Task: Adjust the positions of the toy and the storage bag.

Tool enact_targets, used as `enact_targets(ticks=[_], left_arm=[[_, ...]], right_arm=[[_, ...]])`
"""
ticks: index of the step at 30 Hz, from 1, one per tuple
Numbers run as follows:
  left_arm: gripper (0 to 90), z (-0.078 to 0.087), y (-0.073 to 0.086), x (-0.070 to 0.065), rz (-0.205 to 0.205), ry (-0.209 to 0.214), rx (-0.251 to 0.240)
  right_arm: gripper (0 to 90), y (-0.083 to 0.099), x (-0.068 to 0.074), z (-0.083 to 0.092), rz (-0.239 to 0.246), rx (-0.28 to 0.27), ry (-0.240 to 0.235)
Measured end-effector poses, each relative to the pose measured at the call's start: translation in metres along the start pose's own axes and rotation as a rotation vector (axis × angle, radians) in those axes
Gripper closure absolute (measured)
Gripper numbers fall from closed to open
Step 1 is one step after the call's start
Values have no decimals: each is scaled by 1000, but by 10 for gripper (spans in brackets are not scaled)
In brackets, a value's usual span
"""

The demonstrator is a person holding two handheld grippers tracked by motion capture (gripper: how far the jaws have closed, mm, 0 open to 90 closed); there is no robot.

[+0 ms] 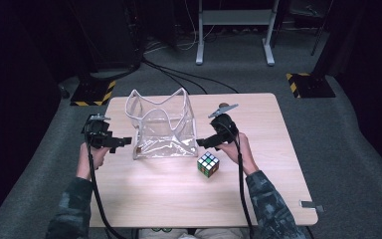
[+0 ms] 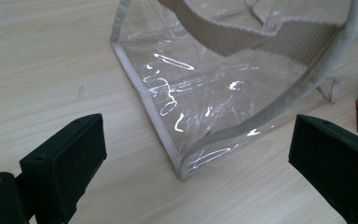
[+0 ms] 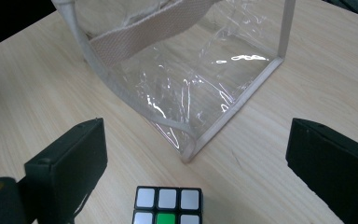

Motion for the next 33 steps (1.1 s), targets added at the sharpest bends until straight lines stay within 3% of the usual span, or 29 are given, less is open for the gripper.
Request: enact_targets(ticks=[11, 21, 25, 28, 33], left_arm=[[49, 13, -21, 2, -1, 5, -17], [57, 30, -53, 6, 14, -1, -76], [62, 31, -63, 7, 19, 6, -85], [62, 31, -69, 6, 19, 40, -88], [61, 26, -76, 10, 23, 35, -83]], right_arm=[[49, -26, 1, 6, 27, -16, 0], [62, -52, 0, 10, 54, -36, 14], [65, -64, 0, 10, 56, -44, 13], [69, -73, 0, 9, 55, -51, 13], [76, -85, 0, 6, 40, -43, 13]])
Point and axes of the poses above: each handheld gripper's, and its own axes: z roughly backward along the jaws, y roughly out of its underside, x roughly to its left, the point moved 9 cm from there along -z, roughly forward along the jaws, and after that the axes turned 10 degrees about x, right-handed, at the moved point
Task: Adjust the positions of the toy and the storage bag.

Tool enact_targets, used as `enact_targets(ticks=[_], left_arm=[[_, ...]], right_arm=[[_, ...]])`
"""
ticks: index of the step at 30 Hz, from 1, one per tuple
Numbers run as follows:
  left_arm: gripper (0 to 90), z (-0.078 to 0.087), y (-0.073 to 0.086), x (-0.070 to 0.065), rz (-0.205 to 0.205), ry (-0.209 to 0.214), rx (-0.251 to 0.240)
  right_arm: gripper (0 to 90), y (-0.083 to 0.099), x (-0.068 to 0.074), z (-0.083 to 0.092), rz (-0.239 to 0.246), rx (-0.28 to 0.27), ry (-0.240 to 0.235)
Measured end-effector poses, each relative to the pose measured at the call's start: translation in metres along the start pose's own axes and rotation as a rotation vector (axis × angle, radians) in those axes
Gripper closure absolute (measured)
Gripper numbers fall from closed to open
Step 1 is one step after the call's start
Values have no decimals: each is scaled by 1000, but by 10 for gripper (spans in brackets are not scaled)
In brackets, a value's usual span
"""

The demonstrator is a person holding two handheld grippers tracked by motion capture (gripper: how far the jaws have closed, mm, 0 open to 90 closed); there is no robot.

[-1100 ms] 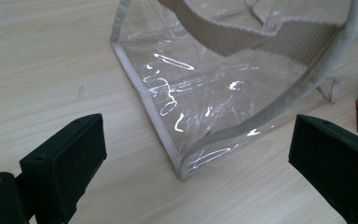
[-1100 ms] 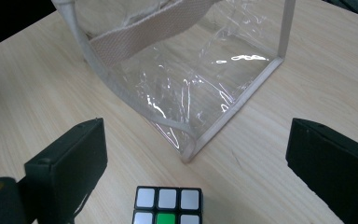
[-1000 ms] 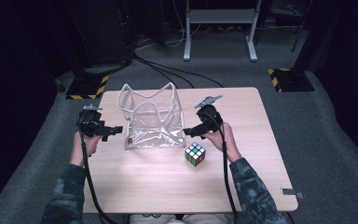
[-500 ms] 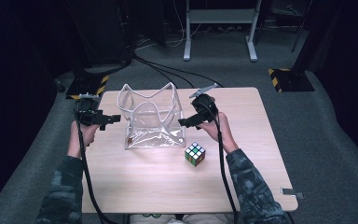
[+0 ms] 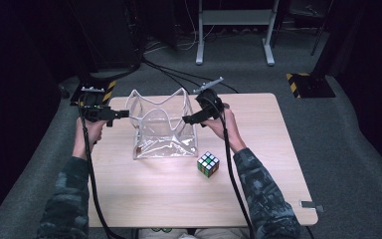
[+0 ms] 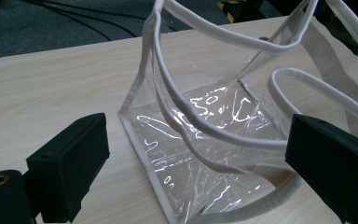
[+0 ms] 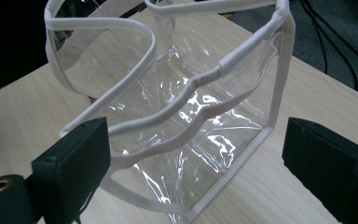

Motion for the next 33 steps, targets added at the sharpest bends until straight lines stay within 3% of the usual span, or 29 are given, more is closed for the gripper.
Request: enact_targets(ticks=[1, 3, 11, 17, 20, 24, 29, 33], left_arm=[[61, -1, -1, 0, 2, 2, 3], [63, -4, -4, 2, 3, -8, 5], [100, -15, -11, 7, 30, -17, 25], [156, -28, -11, 6, 13, -17, 61], [260, -33, -10, 3, -4, -12, 74], [475, -37, -6, 0, -32, -18, 93], [707, -43, -1, 4, -66, -109, 123], [809, -42, -1, 6, -88, -144, 111]], right_arm=[[84, -3, -2, -1, 16, -11, 6], [96, -6, -2, -4, -9, 9, 4], [138, -16, -7, -19, -15, 12, 17], [172, -16, -10, -35, -37, 42, 19], [267, -15, -11, -39, -44, 52, 22], [434, -14, -14, -38, -53, 49, 41], [627, -10, -20, -35, -82, 61, 61], [806, -6, -28, -32, -97, 59, 104]])
Point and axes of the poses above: each handheld gripper's, and its own axes: z roughly backward along the jaws, y roughly out of its underside, x roughly to its left, the point moved 9 cm from there along -z, roughly forward along the jaws, and after that the axes turned 10 degrees about x, right-handed, at the moved point
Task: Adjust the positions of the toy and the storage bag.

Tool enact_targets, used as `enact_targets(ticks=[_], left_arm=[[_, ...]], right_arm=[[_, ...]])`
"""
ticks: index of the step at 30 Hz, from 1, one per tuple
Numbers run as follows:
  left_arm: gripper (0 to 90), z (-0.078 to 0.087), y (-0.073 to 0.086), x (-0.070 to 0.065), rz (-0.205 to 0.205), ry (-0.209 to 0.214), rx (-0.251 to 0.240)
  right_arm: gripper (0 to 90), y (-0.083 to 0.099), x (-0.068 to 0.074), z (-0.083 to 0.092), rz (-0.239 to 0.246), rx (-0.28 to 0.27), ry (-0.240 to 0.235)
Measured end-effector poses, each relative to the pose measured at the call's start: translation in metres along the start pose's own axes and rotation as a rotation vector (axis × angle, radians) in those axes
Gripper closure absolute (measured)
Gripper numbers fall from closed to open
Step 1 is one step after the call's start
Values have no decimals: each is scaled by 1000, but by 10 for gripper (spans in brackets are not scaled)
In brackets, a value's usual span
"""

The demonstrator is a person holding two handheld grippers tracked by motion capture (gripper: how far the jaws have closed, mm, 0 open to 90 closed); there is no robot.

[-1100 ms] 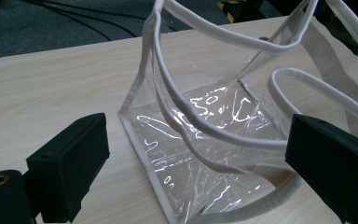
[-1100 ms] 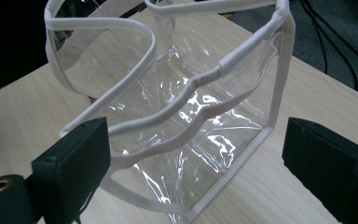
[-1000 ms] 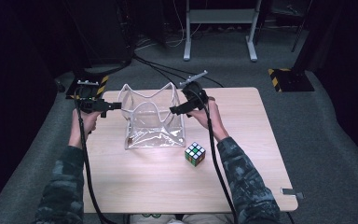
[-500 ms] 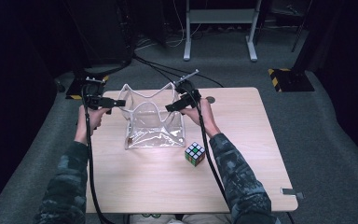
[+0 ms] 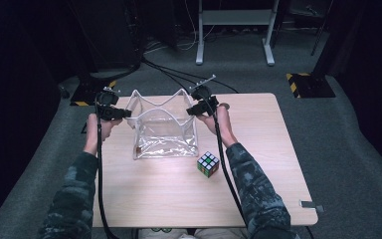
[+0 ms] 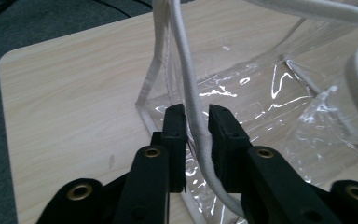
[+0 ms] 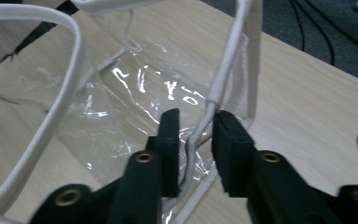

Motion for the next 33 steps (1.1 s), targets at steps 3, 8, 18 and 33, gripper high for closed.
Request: enact_targets(ticks=[3, 8, 18, 33], left_arm=[[864, 1, 2, 1, -24, -57, 1], [879, 2, 2, -3, -32, -57, -25], [881, 9, -18, -22, -63, -33, -79], [880, 4, -43, -55, -112, -2, -104]], right_arm=[[862, 2, -7, 3, -8, -10, 14], [877, 8, -28, 16, -53, -29, 60], [880, 22, -67, 57, -128, -84, 121], [880, 43, -101, 89, -164, -96, 203]])
Point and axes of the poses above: each handheld gripper's, and its own axes: z roughly backward along the jaws, y roughly out of its underside, x roughly to its left, the point moved 9 cm from there along -z, roughly forward along the jaws, and after that the axes turned 10 degrees about x, right-handed, at the moved point
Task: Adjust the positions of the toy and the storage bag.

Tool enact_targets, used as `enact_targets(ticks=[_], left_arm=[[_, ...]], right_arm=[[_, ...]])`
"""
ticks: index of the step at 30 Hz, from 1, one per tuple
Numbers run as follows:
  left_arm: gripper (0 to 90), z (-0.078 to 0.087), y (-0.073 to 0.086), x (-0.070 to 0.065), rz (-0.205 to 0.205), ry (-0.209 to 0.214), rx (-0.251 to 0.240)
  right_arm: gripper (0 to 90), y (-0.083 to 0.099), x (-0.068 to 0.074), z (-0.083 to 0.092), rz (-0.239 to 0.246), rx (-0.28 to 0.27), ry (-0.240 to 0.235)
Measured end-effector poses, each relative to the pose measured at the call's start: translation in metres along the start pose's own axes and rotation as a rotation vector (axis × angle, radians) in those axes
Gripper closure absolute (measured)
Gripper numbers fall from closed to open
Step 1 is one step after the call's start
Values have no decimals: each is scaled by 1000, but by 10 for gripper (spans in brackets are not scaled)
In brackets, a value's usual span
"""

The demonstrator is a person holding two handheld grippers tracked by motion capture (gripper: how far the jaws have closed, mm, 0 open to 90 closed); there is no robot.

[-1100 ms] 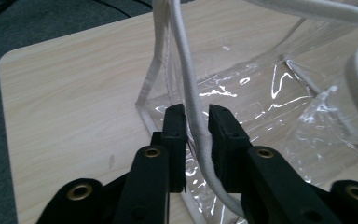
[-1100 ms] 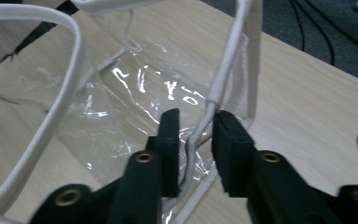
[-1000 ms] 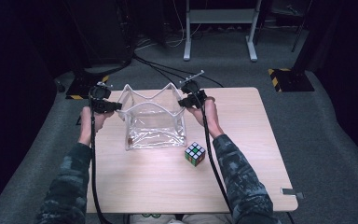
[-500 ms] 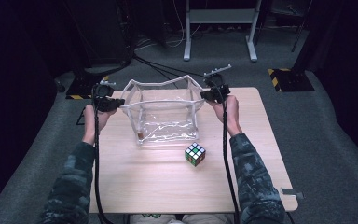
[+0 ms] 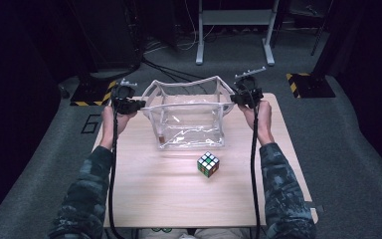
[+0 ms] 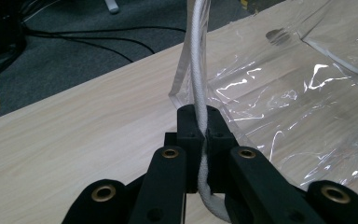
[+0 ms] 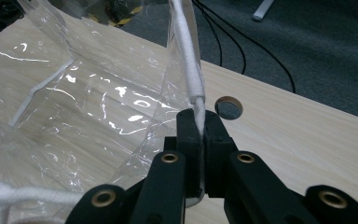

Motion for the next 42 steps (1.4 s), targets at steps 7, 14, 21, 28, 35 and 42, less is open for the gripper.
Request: enact_targets(ticks=[7, 14, 21, 28, 35, 42], left_arm=[[880, -7, -4, -11, -19, 8, 8], [879, -18, -7, -21, -25, 14, 16], [879, -31, -9, -26, -36, -4, 35], [878, -44, -7, -22, -14, -3, 53], [865, -47, -8, -23, -20, -8, 51], [576, -38, -15, -23, 6, -6, 19]], right_arm=[[881, 7, -11, 0, -5, 5, 14], [880, 14, -22, -4, -18, 9, 34], [879, 21, -29, -18, -45, 33, 34], [878, 21, -30, -31, -50, 48, 40], [870, 22, -29, -38, -48, 45, 32], [760, 17, -22, -36, -15, 31, 19]])
Point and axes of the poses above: each handheld gripper's, and its own axes: z roughly backward along the jaws, y roughly out of its underside, x roughly to its left, the point moved 9 cm from there along -z, roughly forward along the jaws, and after that the axes turned 10 degrees about x, right-handed, at the moved point
